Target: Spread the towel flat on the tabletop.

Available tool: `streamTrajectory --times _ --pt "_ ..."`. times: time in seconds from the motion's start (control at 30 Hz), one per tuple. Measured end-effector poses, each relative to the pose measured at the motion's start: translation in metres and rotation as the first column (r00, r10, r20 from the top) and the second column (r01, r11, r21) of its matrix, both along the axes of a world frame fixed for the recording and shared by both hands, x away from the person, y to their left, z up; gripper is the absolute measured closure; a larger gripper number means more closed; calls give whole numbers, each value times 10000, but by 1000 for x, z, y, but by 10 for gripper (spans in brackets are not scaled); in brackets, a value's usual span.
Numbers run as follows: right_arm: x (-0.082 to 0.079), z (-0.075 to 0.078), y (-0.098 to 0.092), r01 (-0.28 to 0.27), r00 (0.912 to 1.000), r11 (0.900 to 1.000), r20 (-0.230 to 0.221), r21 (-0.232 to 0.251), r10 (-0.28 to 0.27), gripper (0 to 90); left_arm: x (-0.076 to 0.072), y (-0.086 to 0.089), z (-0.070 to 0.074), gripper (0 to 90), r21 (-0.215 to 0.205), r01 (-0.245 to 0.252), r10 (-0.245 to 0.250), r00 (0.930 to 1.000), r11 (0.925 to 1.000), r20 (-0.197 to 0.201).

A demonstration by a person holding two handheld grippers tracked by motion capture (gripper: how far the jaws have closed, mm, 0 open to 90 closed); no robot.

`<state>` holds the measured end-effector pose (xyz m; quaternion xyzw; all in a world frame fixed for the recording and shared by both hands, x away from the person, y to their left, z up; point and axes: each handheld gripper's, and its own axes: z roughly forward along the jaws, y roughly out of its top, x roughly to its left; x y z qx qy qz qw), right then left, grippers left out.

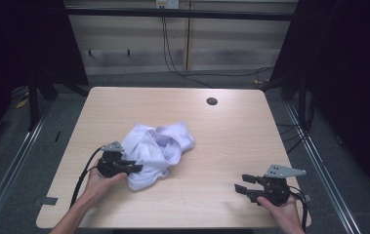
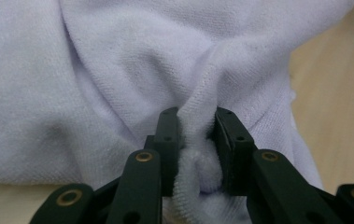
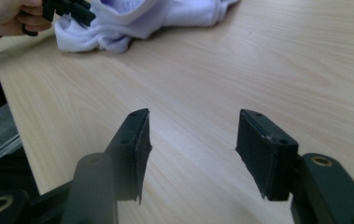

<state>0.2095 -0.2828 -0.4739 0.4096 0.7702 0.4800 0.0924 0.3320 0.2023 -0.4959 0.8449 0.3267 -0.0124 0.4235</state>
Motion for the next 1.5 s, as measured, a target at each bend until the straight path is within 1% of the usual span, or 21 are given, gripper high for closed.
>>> streamTrajectory --times 0.03,0.1,0.2,0.3,0.4,0.43,0.47,0.53,0.57,0.67,0.7,0.73,0.8,0.9,0.97,1.03,1.13,1.27,1.43,1.47,1.5 --pt "0 1 2 -49 10000 10000 -28 5 49 453 0 0 0 726 0 0 0 10000 10000 0" --pt "0 2 8 -275 9996 9996 1 6 275 477 -20 -14 1 726 1 382 -382 9992 9993 -69" --pt "0 3 14 -474 9989 9989 31 17 474 516 -33 -22 2 725 17 623 -622 9979 9981 -163" --pt "4 6 25 -872 9962 9962 80 78 871 578 -57 -35 5 708 -43 1276 -1276 9911 9918 -377" --pt "7 9 31 -1048 9944 9942 140 234 1045 643 -67 -38 8 672 24 1691 -1690 9854 9856 -195" --pt "10 13 38 -1292 9915 9909 211 383 1285 679 -71 -37 16 614 -242 1930 -1933 9811 9809 -102" --pt "12 15 42 -1392 9901 9891 242 480 1382 696 -72 -36 21 595 -499 1906 -1907 9816 9804 19" --pt "14 18 46 -1544 9878 9864 301 558 1529 713 -71 -33 27 558 -733 1892 -1885 9819 9792 162" --pt "19 24 54 -1784 9833 9824 464 547 1760 714 -64 -32 36 557 -1004 1681 -1636 9852 9807 515" --pt "29 31 65 -1931 9798 9795 648 568 1894 687 -49 -36 40 574 -1057 1363 -1308 9897 9850 578" --pt "38 35 74 -2077 9766 9763 696 602 2035 629 -36 -42 37 594 -855 1197 -1145 9914 9891 639" --pt "38 35 74 -2077 9766 9763 696 602 2035 629 -36 -42 37 595 -855 1197 -1145 9914 9891 639" --pt "55 34 94 -2430 9693 9689 518 473 2405 540 -17 -48 25 575 -671 907 -885 9955 9936 337" --pt "66 27 107 -2604 9655 9651 125 268 2602 488 -12 -51 14 485 -401 731 -720 9970 9965 265" --pt "75 17 119 -2682 9633 9632 -178 -193 2678 464 -12 -53 6 453 -146 866 -862 9959 9961 259" --pt "82 6 126 -2651 9640 9634 -323 -409 2639 461 -13 -53 6 451 -391 1026 -1023 9947 9940 118" --pt "85 -5 132 -2873 9560 9570 -735 -407 2839 510 -18 -57 7 489 -217 1473 -1464 9884 9889 398" --pt "83 -8 136 -2856 9563 9576 -756 -373 2823 605 -22 -60 9 505 -428 1916 -1898 9809 9805 423" --pt "84 -15 142 -2981 9506 9536 -1035 -410 2927 741 -19 -69 2 452 -362 1834 -1834 9830 9824 38" --pt "84 -17 145 -3025 9490 9518 -1088 -509 2958 819 -19 -69 3 554 -314 1957 -1954 9806 9802 117" --pt "84 -17 146 -2959 9517 9535 -1038 -580 2890 843 -23 -72 4 580 -221 2109 -2102 9772 9773 301"
